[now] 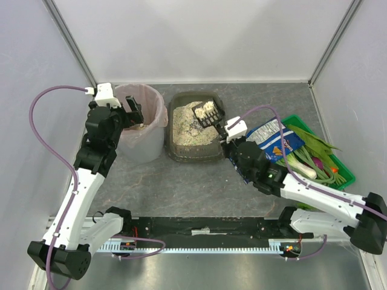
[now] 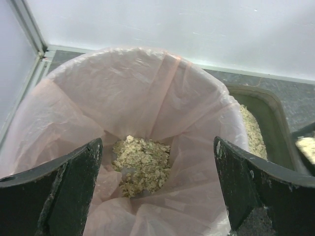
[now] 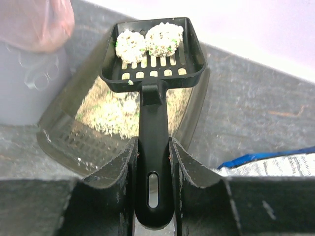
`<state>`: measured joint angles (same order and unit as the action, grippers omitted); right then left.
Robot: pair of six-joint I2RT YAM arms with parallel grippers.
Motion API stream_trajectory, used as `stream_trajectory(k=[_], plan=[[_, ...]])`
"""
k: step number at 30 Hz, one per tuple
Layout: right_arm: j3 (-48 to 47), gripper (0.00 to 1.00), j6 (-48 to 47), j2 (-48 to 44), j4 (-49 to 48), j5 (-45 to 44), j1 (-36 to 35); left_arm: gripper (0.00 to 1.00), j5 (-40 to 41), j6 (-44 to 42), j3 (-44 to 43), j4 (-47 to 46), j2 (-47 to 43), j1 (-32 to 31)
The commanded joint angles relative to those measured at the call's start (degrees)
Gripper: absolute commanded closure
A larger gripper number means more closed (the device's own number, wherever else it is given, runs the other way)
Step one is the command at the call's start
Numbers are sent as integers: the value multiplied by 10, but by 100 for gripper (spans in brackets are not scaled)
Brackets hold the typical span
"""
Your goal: Clean the litter box
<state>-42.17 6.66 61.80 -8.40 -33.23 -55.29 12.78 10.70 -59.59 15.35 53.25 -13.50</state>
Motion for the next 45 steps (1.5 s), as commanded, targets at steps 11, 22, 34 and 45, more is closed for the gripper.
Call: stream_trajectory(k=[11,22,34,45], plan=[[-204,100,-147,33,40,96,-31,1,-64,71,11,-26,-20,99],[-331,100,-326,168,31,0,-102,1,-60,64,19,-34,-26,99],[-377,100,-478,235,-27,-25,-123,2,-65,59,19,-36,-32,98],[-397,100,-723,334,-141,-76,-152,2,-57,54,19,-36,-35,98]])
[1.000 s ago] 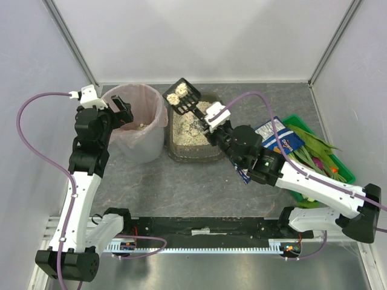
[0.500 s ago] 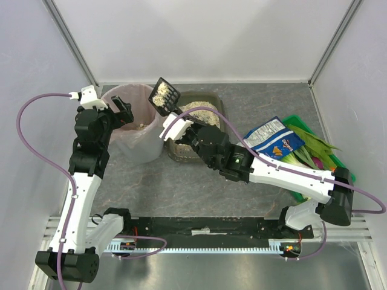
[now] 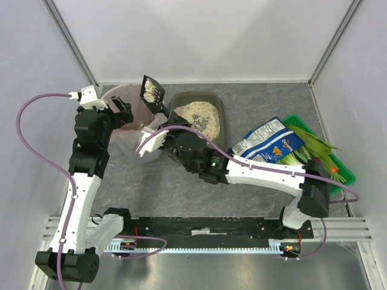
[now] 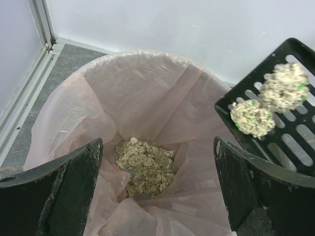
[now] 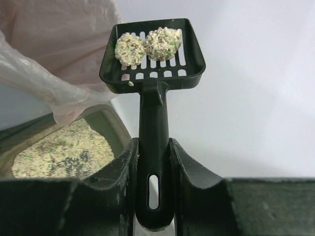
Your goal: Clean the litter box
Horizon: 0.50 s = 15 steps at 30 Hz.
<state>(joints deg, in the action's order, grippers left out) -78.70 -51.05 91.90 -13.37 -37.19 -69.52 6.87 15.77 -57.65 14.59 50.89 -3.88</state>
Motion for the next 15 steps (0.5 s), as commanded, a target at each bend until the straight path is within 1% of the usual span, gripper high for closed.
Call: stream_trajectory(k=[1,5,8,9,10,12,15], plan=[[-30,100,-165,40,-105,-40,-14,2,3,2,-1,-26,-12,2],[-30,100,-247,71,-157,-58,-23,2,9,0,-2,-25,-13,2],[-20,100,-320,88,-226,-63,-31,2,9,0,-3,-25,-13,0],[-8,100,-338,91,-268,-64,-32,2,9,-1,-3,-25,-13,-1],[-3,100,-378,97,-289,-64,-34,2,9,-2,-3,-25,-13,-1],[7,100,-407,109,-336,-61,-38,2,10,-1,-4,-25,-13,-1],[8,100,-438,119,-351,-58,-40,2,11,-2,-3,-25,-14,-2]])
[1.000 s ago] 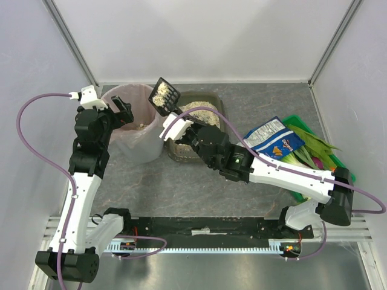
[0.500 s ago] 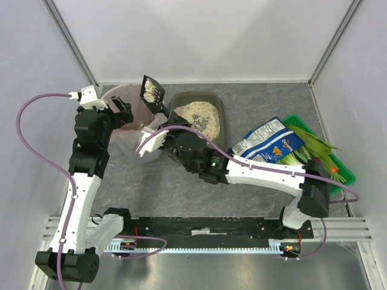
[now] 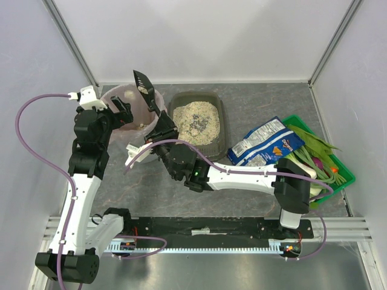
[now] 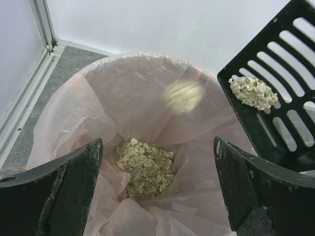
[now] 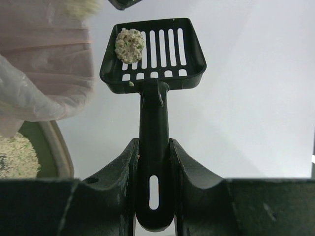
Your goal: Clean the litter box
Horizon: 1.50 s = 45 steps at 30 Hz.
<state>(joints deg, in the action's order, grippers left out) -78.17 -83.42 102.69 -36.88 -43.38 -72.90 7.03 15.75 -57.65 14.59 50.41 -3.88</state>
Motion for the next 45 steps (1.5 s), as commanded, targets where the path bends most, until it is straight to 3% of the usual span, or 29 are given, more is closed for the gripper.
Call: stream_trajectory(k=[1,11,25,28,29,33,40,45], plan=[[3,100,-116,11,-117,6,-7,2,11,-2,-3,-25,-10,-2],[25,100,-135,4,-133,13,-12,2,13,-4,-4,-25,-10,-4],[6,100,293,-172,52,-7,-4,3,8,-37,0,-29,-15,-14],[-3,100,415,-205,145,-23,27,4,-6,-45,1,-30,-15,-16],[-11,100,496,-213,208,-22,56,4,-13,-45,2,-30,-15,-17],[-9,100,674,-253,350,42,148,4,-25,-47,5,-36,-15,-18],[-63,100,833,-231,629,123,225,4,-32,-51,8,-40,-12,-20],[-72,100,933,-218,704,216,255,4,-36,-52,9,-40,-9,-24]])
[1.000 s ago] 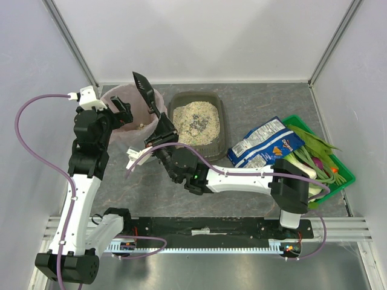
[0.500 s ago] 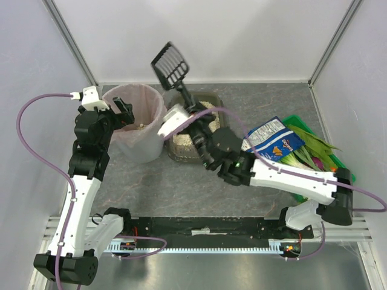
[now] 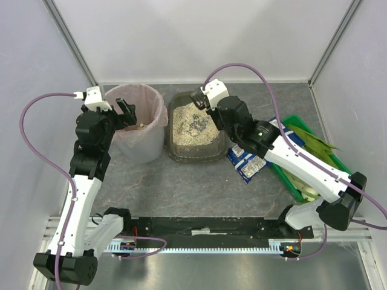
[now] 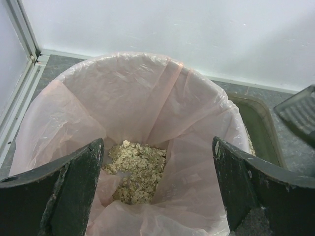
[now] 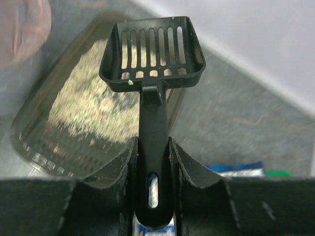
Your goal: Clean the litter box
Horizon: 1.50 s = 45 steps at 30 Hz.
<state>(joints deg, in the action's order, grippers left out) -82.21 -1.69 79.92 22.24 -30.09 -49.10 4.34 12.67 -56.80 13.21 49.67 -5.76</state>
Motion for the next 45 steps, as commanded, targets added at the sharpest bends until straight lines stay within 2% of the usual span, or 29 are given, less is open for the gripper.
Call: stream_trajectory(k=[1,8,12,18,23,32,41,45], plan=[[-43,100,135,15,134,90,19,4,-7,-21,0,-26,-2,-7],[-163,100,180,118,259,155,34,4,5,-30,3,-28,-11,-19],[-278,100,182,209,341,164,40,4,16,-33,4,-28,-16,-24],[-321,100,185,280,410,197,45,4,19,-33,5,-31,-17,-29],[-345,100,177,320,438,216,46,4,19,-32,5,-30,-18,-36],[-453,100,146,409,482,233,48,4,18,-31,5,-31,-17,-43],[-456,100,162,453,478,238,52,4,19,-31,5,-30,-18,-44],[-441,100,187,454,430,254,52,4,18,-31,5,-30,-19,-44]])
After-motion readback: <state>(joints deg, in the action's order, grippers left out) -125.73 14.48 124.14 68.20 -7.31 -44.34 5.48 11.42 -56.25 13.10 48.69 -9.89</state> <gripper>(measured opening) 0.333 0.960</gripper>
